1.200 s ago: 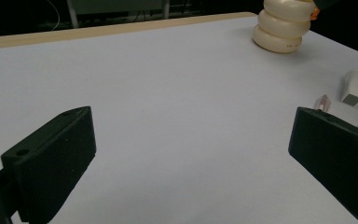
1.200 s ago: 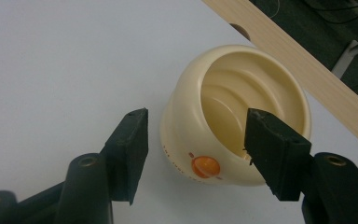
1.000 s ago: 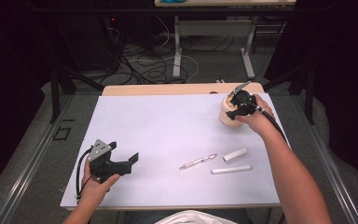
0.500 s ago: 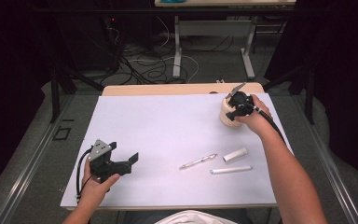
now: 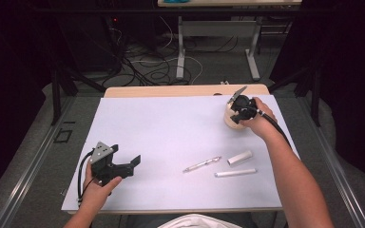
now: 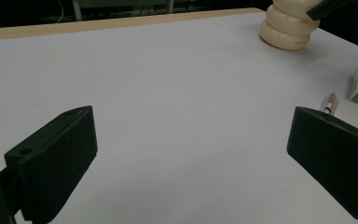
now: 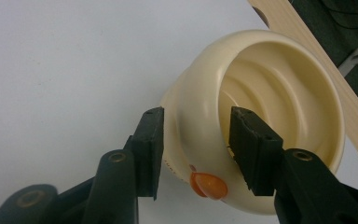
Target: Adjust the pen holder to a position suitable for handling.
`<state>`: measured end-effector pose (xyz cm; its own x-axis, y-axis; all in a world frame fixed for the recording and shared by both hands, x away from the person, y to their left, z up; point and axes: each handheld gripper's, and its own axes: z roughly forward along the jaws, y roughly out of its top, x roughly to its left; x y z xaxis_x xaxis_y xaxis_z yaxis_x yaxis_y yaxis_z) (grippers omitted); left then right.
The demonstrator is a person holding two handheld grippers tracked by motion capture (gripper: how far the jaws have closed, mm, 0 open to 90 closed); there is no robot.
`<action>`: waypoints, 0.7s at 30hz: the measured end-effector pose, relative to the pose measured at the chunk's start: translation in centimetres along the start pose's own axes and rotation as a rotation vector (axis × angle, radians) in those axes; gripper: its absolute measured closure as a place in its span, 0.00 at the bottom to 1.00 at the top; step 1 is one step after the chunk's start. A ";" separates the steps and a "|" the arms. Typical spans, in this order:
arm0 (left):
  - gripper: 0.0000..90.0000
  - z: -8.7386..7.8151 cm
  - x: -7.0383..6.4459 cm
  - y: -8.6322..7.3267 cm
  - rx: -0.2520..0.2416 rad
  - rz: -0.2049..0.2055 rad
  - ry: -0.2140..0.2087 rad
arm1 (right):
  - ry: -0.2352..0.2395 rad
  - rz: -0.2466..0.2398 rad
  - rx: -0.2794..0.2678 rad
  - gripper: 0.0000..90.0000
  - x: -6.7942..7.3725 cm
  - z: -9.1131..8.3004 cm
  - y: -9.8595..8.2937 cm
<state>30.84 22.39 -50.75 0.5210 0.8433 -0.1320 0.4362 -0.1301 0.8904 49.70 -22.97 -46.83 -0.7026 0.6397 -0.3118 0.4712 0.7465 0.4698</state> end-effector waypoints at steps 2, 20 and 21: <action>0.02 0.0 0.0 0.0 0.001 0.001 0.001 | -0.002 -0.006 -0.001 0.64 0.0 0.0 0.0; 0.02 0.0 0.0 0.0 0.004 -0.007 0.002 | 0.032 -0.045 -0.012 0.82 0.7 0.1 -0.2; 0.02 0.0 0.0 0.0 0.004 -0.007 0.002 | 0.037 -0.062 0.032 0.82 0.6 -0.3 -0.1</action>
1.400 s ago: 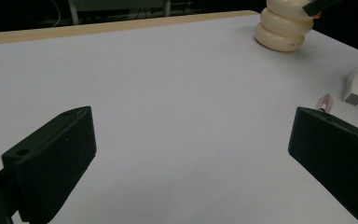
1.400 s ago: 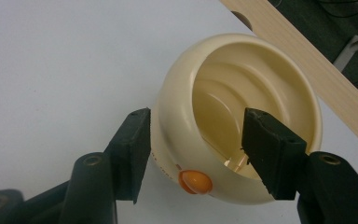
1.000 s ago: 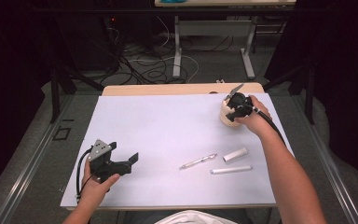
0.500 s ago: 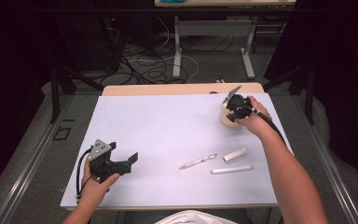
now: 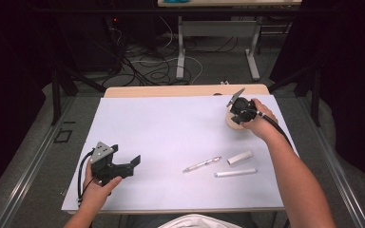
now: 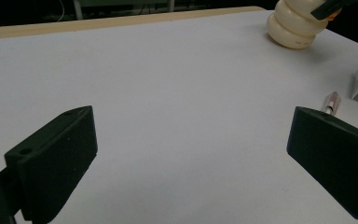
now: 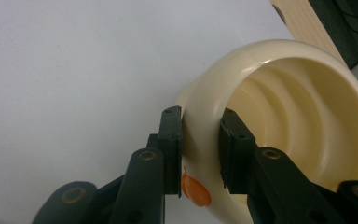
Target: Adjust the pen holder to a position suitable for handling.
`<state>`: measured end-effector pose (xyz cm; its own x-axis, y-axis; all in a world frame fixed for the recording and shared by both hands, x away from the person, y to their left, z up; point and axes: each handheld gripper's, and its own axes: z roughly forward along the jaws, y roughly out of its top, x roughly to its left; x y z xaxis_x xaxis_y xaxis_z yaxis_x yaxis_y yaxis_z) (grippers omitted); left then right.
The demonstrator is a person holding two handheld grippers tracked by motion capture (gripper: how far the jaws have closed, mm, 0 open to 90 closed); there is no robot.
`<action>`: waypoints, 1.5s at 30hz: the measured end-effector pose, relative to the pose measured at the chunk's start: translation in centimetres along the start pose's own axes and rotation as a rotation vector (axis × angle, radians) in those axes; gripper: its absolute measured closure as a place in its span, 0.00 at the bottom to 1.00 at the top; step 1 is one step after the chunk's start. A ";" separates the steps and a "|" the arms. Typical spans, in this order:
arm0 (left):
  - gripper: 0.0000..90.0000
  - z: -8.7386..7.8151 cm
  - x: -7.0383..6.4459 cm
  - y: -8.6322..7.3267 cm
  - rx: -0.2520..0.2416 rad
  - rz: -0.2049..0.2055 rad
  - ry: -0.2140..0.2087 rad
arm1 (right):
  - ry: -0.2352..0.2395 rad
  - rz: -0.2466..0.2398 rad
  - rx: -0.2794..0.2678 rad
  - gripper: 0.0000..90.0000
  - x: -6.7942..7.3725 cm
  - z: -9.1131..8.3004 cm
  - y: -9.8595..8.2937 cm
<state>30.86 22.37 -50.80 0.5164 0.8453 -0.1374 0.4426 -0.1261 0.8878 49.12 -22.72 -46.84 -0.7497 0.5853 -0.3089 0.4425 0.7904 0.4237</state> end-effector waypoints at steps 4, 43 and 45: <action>0.02 0.0 0.0 0.0 0.000 -0.001 0.000 | 0.014 -0.008 -0.024 0.83 0.3 0.2 0.0; 0.02 0.0 0.0 0.0 0.002 0.001 0.001 | 0.094 -0.004 -0.120 0.85 6.3 -3.6 5.7; 0.02 0.0 0.0 0.0 0.003 0.001 0.001 | 0.092 -0.017 -0.118 0.85 6.9 -3.7 6.2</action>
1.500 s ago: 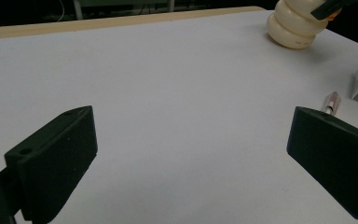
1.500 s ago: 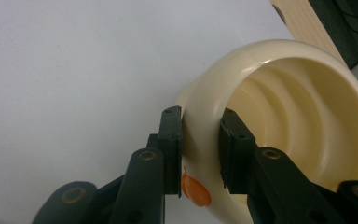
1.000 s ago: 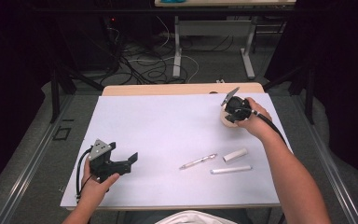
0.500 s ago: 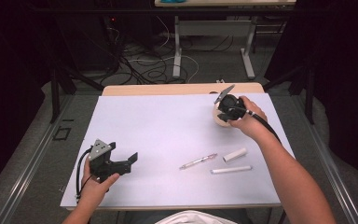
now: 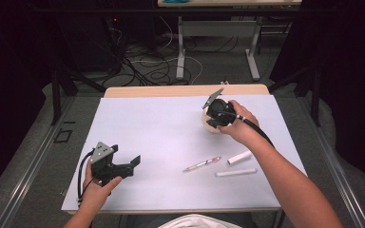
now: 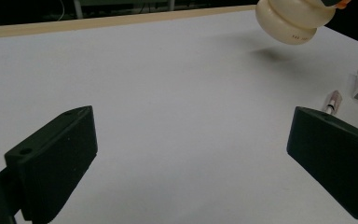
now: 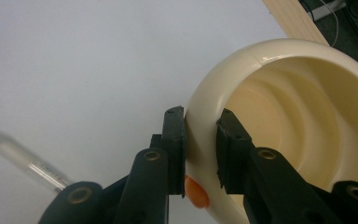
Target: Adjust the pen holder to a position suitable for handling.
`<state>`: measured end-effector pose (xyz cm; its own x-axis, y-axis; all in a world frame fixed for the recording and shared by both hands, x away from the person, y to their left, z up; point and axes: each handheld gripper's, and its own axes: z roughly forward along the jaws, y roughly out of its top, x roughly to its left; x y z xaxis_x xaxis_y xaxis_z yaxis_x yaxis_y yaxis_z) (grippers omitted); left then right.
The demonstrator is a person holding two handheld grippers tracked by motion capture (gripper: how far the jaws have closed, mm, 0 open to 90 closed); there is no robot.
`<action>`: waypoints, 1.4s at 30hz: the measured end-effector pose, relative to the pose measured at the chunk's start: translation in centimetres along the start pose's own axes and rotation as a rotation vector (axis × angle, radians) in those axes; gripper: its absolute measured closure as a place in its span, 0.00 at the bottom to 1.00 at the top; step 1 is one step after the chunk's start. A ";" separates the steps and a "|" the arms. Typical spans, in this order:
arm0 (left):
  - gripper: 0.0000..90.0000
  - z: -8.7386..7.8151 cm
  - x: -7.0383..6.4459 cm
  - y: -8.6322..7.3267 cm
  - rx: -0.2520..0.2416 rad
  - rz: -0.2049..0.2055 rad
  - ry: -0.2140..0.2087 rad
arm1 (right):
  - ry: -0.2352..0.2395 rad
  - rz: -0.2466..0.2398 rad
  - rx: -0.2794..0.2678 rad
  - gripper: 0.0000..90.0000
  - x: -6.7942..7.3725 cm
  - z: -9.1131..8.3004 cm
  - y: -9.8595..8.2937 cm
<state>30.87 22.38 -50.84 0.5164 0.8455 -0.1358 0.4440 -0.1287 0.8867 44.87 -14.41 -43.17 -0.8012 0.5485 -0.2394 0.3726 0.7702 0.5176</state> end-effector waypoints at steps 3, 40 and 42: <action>0.02 0.0 0.1 0.0 0.001 0.007 0.001 | 0.022 -0.015 -0.007 0.85 1.0 0.0 0.8; 0.02 0.0 0.0 0.0 0.002 0.004 -0.005 | 0.202 0.006 0.096 0.85 7.5 4.2 5.1; 0.02 0.0 0.1 0.0 0.001 0.004 -0.005 | 0.207 -0.002 0.100 0.85 7.6 4.3 5.1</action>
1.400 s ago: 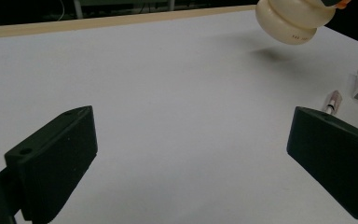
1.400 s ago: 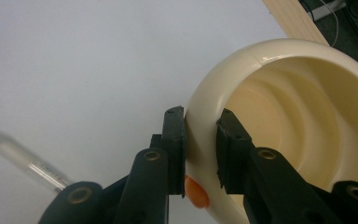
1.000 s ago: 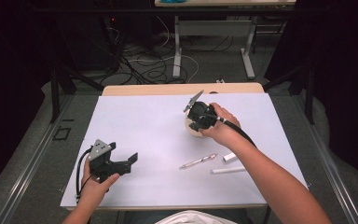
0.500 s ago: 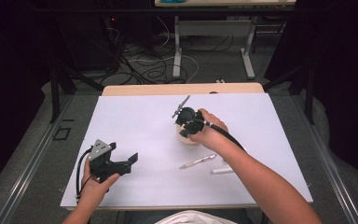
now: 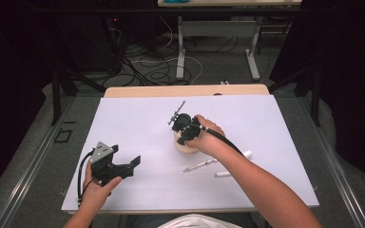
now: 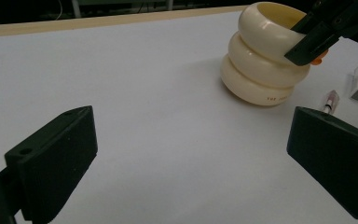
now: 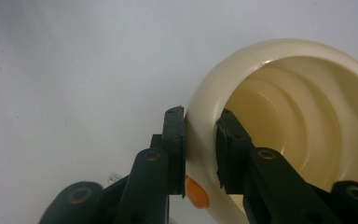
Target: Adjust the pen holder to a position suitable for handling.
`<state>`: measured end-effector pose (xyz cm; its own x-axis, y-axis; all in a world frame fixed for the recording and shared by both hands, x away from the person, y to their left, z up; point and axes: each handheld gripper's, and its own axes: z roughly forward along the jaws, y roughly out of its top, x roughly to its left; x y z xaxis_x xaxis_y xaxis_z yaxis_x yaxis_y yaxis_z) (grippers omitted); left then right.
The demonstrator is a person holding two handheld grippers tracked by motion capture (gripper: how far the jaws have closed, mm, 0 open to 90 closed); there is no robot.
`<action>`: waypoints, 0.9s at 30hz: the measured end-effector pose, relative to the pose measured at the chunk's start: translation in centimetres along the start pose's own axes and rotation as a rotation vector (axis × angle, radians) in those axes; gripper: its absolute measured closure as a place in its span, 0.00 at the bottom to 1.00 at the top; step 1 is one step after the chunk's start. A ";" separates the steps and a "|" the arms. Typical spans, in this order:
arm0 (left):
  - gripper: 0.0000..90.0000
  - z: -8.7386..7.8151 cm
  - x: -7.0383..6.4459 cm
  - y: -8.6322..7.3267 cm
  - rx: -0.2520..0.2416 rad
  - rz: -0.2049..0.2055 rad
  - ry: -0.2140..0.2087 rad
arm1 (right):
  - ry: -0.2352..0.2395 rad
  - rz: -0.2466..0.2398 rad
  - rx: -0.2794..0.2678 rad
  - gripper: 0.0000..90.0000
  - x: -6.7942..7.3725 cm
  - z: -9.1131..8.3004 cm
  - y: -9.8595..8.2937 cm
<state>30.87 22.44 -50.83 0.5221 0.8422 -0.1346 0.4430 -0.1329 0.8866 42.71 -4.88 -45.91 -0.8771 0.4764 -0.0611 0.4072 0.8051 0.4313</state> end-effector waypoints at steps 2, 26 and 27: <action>0.02 0.0 0.0 0.0 0.000 0.000 0.000 | 0.010 0.013 0.004 0.85 0.1 0.1 0.1; 0.02 0.0 0.0 0.0 0.000 0.003 0.002 | -0.048 0.000 -0.074 0.65 0.3 -0.6 -0.1; 0.02 0.0 0.0 0.0 0.001 0.001 0.002 | -0.048 0.000 -0.074 0.65 0.3 -0.6 -0.1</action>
<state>30.84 22.47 -50.82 0.5212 0.8430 -0.1327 0.4432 -0.1345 0.8863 42.28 -5.04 -45.44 -0.8633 0.4939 -0.1037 0.3854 0.7779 0.4963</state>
